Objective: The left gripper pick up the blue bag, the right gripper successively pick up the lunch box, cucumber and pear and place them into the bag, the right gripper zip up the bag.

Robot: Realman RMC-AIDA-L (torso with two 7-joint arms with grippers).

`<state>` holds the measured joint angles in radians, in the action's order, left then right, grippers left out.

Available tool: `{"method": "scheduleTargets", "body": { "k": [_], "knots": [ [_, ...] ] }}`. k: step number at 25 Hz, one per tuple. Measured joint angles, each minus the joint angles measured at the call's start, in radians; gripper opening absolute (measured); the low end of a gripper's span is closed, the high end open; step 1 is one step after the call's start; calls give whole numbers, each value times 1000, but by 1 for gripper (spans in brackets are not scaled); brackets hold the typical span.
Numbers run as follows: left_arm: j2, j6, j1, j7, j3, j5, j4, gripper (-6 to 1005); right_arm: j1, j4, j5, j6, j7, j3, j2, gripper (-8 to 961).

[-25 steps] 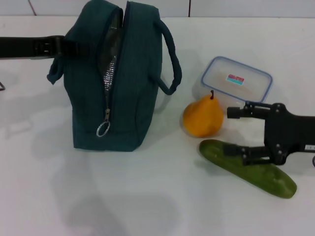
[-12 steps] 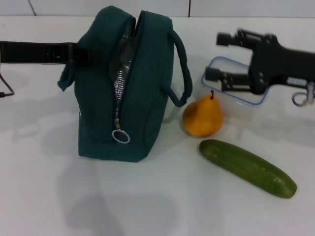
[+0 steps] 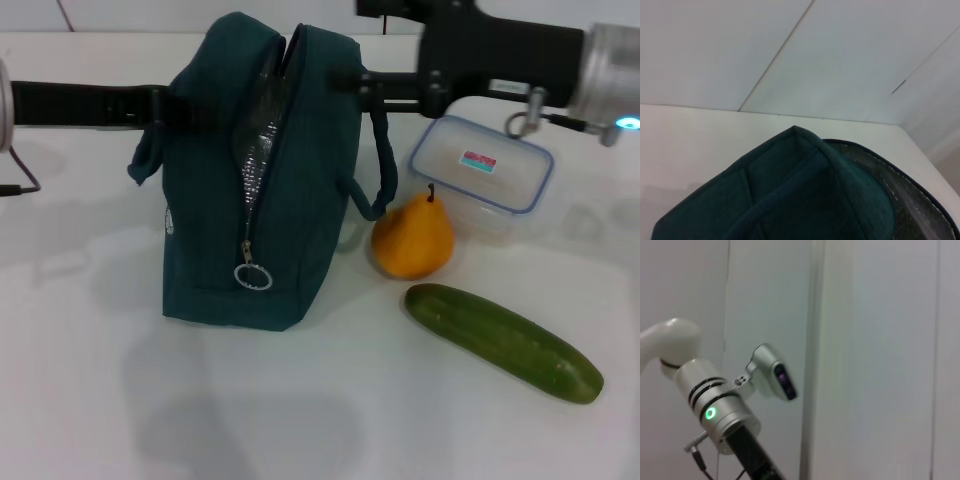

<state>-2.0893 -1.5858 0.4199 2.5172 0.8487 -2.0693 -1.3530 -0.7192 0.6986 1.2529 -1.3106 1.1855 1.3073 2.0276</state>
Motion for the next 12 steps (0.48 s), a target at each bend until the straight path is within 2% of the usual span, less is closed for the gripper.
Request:
{"method": "scheduleTargets", "body": {
  "k": [7,12],
  "knots": [
    [0,35,-1,-3,34,0,4,45,-63,-43,-101,178,-20,251,1,828],
    [0,48,-8,-2,35,23,3,45,-44,-64,-116,260,-24,379,1,828]
  ]
}}
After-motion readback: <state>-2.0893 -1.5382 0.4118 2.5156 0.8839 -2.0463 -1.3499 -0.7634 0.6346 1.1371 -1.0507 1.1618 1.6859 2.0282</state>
